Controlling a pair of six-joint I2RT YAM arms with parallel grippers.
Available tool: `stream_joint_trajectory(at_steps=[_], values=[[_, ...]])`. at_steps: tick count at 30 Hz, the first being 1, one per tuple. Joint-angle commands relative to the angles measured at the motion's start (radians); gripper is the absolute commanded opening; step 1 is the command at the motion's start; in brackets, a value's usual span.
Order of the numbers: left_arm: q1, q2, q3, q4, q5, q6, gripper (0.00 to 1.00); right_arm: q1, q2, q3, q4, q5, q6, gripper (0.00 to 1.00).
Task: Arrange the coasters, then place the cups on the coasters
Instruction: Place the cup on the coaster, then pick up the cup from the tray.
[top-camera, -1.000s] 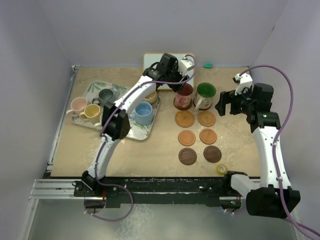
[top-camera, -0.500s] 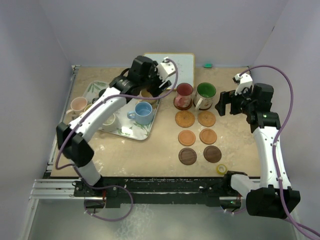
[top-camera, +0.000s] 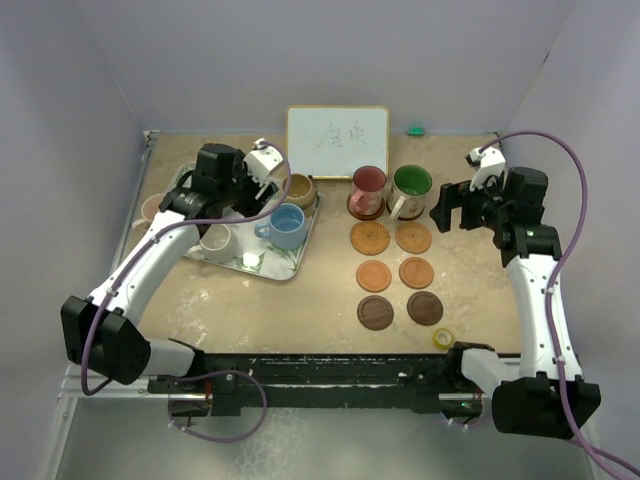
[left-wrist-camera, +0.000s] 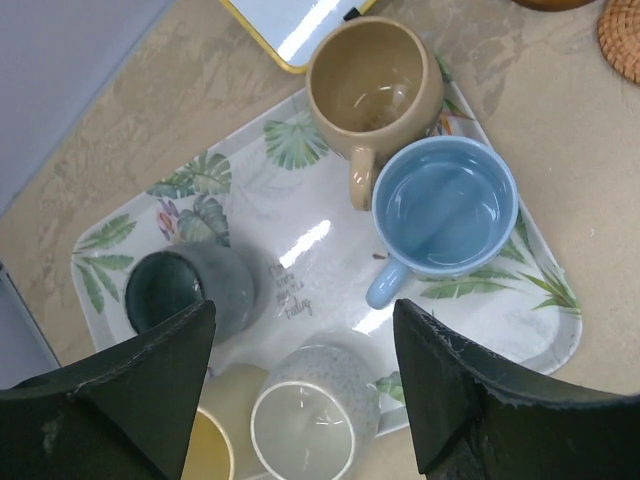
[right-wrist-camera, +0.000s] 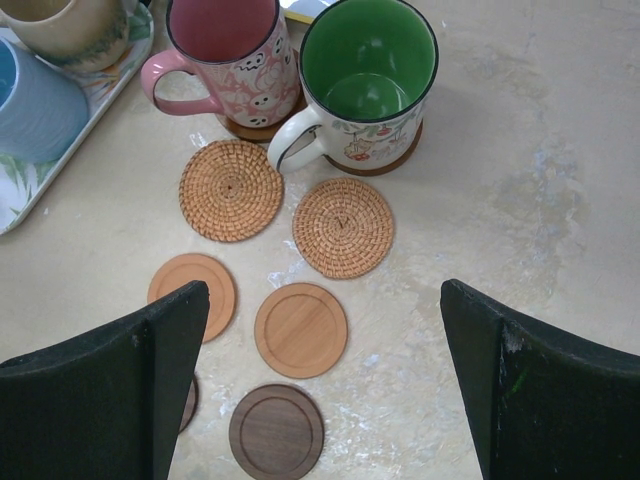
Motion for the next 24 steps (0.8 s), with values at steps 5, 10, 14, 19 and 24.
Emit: stream_joint_trajectory(at_steps=[5,10,14,19,24], values=[[0.018,0.080,-0.019,0.109,0.102,-0.020,0.72,-0.005,-0.048,-0.003,0.053,-0.035,-0.010,1.00],[0.019,0.183,0.031,0.110,0.176,-0.006,0.73,-0.005,-0.054,-0.008,0.058,-0.036,-0.012,1.00],[0.019,0.263,0.074,0.096,0.210,0.007,0.73,-0.006,-0.049,-0.008,0.059,-0.037,-0.013,1.00],[0.021,0.338,0.114,0.078,0.231,0.018,0.69,-0.005,-0.037,-0.009,0.059,-0.036,-0.015,1.00],[0.019,0.404,0.145,0.076,0.235,0.006,0.59,-0.006,-0.034,-0.011,0.061,-0.034,-0.017,1.00]])
